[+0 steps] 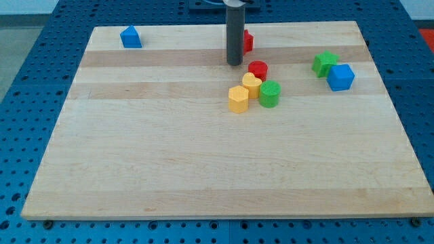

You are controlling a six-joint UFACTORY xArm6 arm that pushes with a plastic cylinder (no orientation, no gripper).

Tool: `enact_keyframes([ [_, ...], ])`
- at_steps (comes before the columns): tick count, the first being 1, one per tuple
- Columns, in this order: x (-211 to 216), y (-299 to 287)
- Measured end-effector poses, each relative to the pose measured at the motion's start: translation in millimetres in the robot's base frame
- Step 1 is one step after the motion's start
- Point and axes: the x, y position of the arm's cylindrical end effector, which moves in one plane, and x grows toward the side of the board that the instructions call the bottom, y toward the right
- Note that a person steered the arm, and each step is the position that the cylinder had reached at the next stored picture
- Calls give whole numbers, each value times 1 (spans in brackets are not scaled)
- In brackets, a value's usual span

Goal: Push the red star towards the top center

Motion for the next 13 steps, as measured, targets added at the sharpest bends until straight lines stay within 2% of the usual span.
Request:
enact_keyframes([
  [2, -13, 49],
  [6, -68, 35],
  [9, -70, 11],
  [10, -62, 18],
  [13, 6, 56],
])
